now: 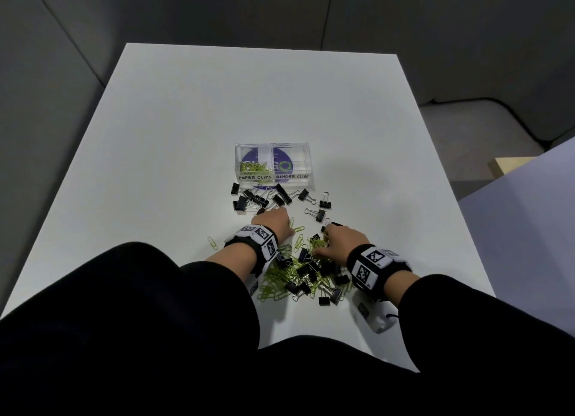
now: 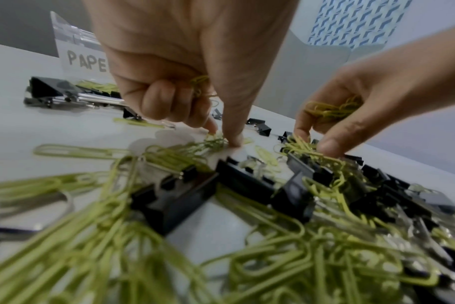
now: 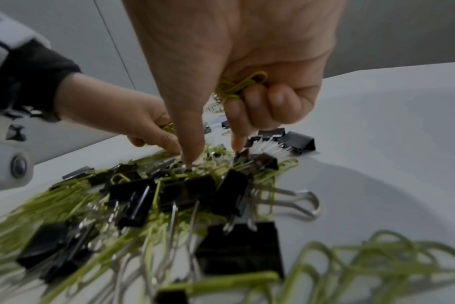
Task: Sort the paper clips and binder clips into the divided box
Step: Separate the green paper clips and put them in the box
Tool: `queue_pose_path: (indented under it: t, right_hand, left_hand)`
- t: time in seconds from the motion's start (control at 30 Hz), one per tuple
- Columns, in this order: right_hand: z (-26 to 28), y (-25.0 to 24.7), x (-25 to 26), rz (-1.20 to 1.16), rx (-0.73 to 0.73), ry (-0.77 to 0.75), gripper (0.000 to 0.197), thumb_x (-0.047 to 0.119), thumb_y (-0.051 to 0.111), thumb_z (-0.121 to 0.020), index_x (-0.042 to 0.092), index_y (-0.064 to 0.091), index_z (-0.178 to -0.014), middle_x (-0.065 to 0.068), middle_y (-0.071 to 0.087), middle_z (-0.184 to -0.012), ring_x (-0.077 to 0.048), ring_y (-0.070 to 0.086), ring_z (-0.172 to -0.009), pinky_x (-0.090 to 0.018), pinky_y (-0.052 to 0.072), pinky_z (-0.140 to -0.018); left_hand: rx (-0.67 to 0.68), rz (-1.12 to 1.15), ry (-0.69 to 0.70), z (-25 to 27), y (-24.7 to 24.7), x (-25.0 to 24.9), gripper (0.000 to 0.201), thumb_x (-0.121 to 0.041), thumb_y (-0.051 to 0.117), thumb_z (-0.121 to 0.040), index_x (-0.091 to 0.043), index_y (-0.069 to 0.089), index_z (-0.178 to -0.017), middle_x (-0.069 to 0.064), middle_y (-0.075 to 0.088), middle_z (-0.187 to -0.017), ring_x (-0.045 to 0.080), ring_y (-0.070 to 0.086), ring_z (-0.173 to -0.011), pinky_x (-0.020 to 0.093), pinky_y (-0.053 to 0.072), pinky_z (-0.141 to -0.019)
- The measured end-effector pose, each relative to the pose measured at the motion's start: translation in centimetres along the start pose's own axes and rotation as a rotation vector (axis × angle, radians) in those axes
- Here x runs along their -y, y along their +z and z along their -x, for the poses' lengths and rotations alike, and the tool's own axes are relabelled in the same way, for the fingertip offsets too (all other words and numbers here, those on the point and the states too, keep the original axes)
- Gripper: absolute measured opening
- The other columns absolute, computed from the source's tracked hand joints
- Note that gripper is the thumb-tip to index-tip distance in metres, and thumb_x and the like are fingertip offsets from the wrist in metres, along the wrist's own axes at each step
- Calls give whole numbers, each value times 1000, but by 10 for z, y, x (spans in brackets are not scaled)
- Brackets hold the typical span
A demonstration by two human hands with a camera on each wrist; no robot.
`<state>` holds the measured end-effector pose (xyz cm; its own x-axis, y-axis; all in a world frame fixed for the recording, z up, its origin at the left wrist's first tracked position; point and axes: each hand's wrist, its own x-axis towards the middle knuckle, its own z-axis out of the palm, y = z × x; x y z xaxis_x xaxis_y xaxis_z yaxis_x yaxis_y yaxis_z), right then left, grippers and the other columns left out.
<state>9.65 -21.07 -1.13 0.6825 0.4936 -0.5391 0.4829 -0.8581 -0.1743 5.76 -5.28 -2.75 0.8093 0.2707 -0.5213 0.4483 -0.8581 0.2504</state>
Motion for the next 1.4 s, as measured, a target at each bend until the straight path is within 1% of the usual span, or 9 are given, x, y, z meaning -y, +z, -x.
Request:
queue_pose_path:
  t: [0.2,0.47,0.6,0.73,0.8,0.93,1.03,1.23,1.4]
  right_hand:
    - [-2,6,6,-6,43,-39,38,41,48,-92,9,48,-113,-12,62,-111,-30,59,-102,-38,47,-81]
    - [4,-4,5,7,101,-127,30,31,38,-98,7,49,-113,-15,62,-109,-29,59,-95,-38,48,-83]
    - [7,-22,2,-40,108,-174,21,28,36,-99,9,43,-95,-10,56,-86,-22,50,-79,-31,37,-70]
    - [15,-46,1,-54,69,-215,16,27,33,-101,14,36,-92,4,44,-71,-19,46,-68,-28,32,-60]
    - [17,-55,2,-58,64,-234,15,26,31,-101,14,36,-93,8,45,-71,-13,44,-64,-23,32,-56]
    - [13,-68,7,-35,37,-252,14,24,33,-100,14,38,-92,-6,58,-85,-22,52,-74,-30,40,-63]
    - [5,-78,19,-31,23,-263,9,19,36,-99,14,40,-93,-4,58,-83,-22,52,-74,-24,38,-58]
    - [-31,-109,55,-146,-139,-210,20,16,40,-96,7,53,-108,-8,59,-82,-23,55,-75,-28,40,-68]
    - [-72,-120,96,-190,-193,-171,22,13,41,-94,2,53,-110,-18,63,-101,-27,56,-82,-28,40,-71]
  left_hand:
    - [32,-88,85,4,5,5,26,-18,45,-94,-8,57,-115,10,59,-120,28,58,-108,36,46,-86]
    - [72,-8,179,19,-1,31,26,-22,43,-97,-5,51,-116,12,43,-124,29,54,-106,38,45,-91]
    - [111,48,146,31,-17,48,13,-23,42,-98,-11,47,-96,10,52,-100,23,54,-84,27,42,-65]
    - [105,12,177,41,-33,69,26,-23,43,-98,-3,50,-113,14,60,-112,26,54,-95,27,38,-77]
    - [79,13,181,44,-38,79,26,-23,42,-98,-2,50,-113,15,60,-114,19,48,-86,26,37,-77]
    - [44,33,164,45,-52,94,27,-22,41,-99,-2,49,-116,16,60,-116,17,45,-86,31,40,-81]
    - [25,42,169,45,-66,100,27,-21,42,-98,-2,49,-117,16,60,-116,18,45,-86,30,36,-77]
    - [-99,74,171,24,-102,105,26,-20,47,-95,-2,53,-113,16,61,-114,27,54,-93,28,37,-76]
    - [-237,152,107,-6,-126,102,26,-19,49,-93,-1,56,-110,18,63,-113,31,58,-100,34,46,-85]
